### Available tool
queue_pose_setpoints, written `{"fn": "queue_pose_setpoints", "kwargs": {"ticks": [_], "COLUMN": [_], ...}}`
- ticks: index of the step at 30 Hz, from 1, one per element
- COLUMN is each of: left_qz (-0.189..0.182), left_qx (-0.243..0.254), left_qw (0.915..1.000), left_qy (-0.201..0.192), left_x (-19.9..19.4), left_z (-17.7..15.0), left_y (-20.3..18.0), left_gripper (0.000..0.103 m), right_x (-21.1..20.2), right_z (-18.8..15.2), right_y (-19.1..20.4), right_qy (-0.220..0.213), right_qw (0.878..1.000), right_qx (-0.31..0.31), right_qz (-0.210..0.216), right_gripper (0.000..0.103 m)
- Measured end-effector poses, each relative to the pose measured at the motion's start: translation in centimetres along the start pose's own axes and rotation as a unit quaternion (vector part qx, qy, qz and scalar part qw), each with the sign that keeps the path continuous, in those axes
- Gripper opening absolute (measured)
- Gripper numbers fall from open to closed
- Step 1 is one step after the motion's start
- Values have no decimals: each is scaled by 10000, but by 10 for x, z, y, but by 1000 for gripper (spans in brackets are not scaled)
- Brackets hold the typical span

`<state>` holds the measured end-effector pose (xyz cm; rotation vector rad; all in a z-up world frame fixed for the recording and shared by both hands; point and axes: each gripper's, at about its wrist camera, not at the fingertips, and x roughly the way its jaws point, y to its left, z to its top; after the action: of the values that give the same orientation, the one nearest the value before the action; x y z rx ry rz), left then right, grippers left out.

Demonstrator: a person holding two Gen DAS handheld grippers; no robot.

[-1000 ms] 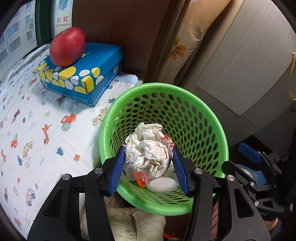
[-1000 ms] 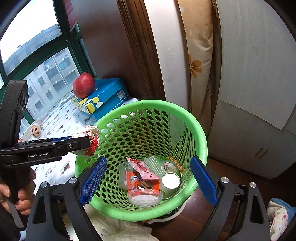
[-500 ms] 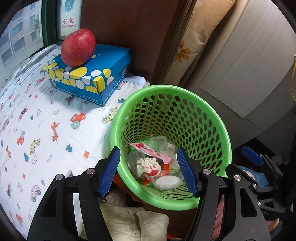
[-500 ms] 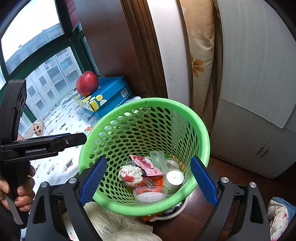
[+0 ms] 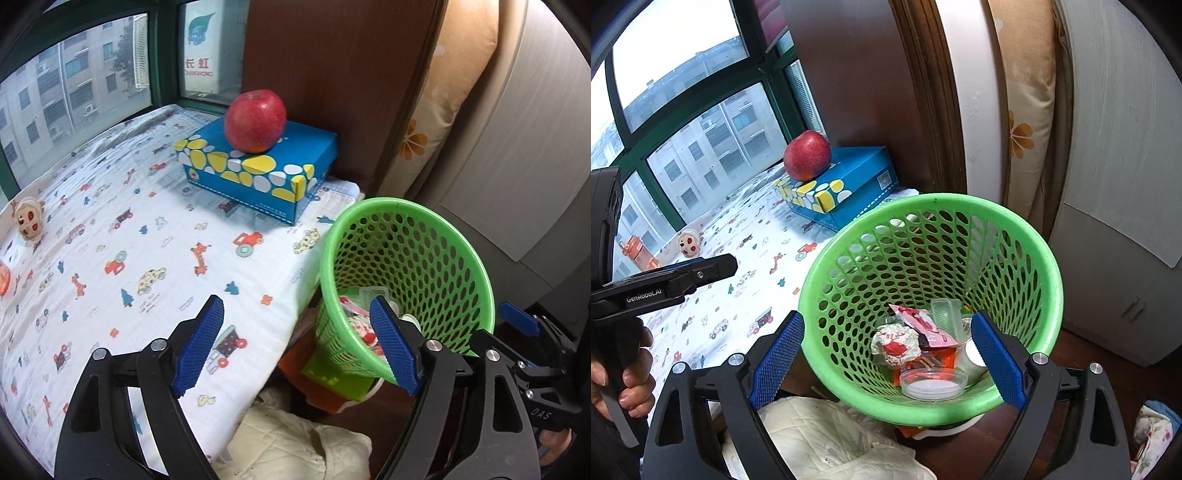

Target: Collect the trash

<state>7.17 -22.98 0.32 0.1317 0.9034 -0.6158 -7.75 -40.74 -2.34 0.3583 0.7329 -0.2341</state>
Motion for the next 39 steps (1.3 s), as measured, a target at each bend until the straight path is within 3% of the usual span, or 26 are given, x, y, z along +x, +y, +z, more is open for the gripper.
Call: {"fn": "queue_pose_setpoints", "kwargs": {"ticks": [9,20,29,34,39], "left_qz": [620,1471,1800,2129,2228], "left_qx": [-363,-596,-1029,-1074,-1249], "left_qw": [9968,9855,9756,9672,9615], "left_qy": [-348,-591,-727,-875,-1019], "left_x": [-37,-78,-106,-120,-131], "left_z": [-19,-48,-77,-92,-103], "left_y": [58,116,154,164,171], "left_gripper": [89,92,92,95,95], "right_x": [6,14,17,19,18], "right_z": [5,11,3,-4,-12], "right_y": [49,114,149,161,172], "right_qy": [-4,1,-4,28,7], "right_qw": [9987,9934,9903,9893,9884], "right_qx": [-373,-878,-1073,-1117,-1210], "right_qz": [333,732,883,937,919], "right_gripper": [90,91,91,92,92]}}
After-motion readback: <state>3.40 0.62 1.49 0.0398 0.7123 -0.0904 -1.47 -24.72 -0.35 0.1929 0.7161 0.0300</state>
